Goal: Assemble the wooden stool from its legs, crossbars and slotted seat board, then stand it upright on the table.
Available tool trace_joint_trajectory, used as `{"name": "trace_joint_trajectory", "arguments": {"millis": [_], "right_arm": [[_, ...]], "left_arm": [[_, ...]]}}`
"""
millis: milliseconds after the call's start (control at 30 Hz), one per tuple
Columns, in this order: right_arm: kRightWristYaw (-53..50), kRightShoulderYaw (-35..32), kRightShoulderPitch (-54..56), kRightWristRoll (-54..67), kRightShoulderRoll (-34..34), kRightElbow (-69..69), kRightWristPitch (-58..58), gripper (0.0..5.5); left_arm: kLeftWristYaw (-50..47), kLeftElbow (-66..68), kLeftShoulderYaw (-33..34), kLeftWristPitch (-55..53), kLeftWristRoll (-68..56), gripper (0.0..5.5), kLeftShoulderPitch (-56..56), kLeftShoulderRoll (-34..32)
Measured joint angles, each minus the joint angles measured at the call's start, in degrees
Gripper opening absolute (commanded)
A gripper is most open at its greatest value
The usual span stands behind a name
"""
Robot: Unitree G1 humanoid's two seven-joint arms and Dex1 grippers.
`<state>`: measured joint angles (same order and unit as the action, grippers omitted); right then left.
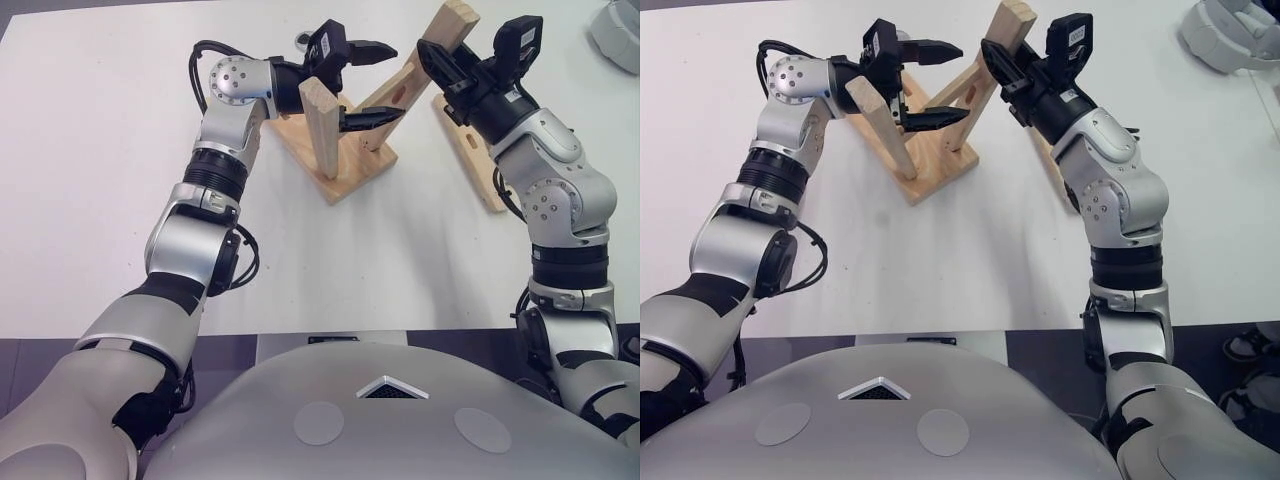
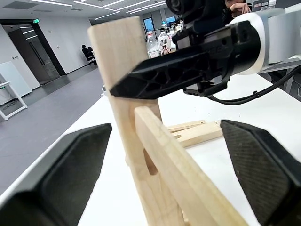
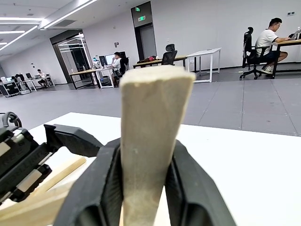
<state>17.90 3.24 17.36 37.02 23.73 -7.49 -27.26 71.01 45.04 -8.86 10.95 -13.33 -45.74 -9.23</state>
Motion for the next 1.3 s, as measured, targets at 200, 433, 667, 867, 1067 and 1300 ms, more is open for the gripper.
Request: {"name": "trace_joint_trajectory", "arguments": {"millis": [200,433,667,867,1067,1300], "right_arm": [[-4.6,0.3,-2.9,-1.3,-1.1,-5.0,0.2,1.06],[-12.8,-0.8,-9.5,-3.8,-3.2,-13.6,0.2,1.06],[-14.3,-0.8,-9.5,-5.6,-4.6,-14.9,-1.2,1.06],[-17.2,-1.0,-11.9,-8.4,-5.0,-13.2,-8.4,1.81],[-18.2,-3.6,-12.9,-10.9,-8.5,-11.4,-7.2,1.81],[-14.7,-5.7,-13.1,-14.1,-9.0,-13.4,-0.6,1.81]], "left_arm": [[-0.4,-9.4,4.9,-7.3,-5.5,4.24,-0.1,-0.5],[-4.9,-23.3,9.4,-12.0,-8.4,4.24,0.0,-5.4],[-11.9,-28.2,10.9,-12.1,-8.4,4.24,3.1,-6.7],[-24.4,-40.8,10.6,-15.8,-6.0,4.24,7.8,-6.1],[-31.6,-52.4,6.5,-22.1,-3.8,4.24,11.4,-5.0],[-36.7,-55.0,3.1,-25.0,0.5,4.24,11.5,-5.0]]}}
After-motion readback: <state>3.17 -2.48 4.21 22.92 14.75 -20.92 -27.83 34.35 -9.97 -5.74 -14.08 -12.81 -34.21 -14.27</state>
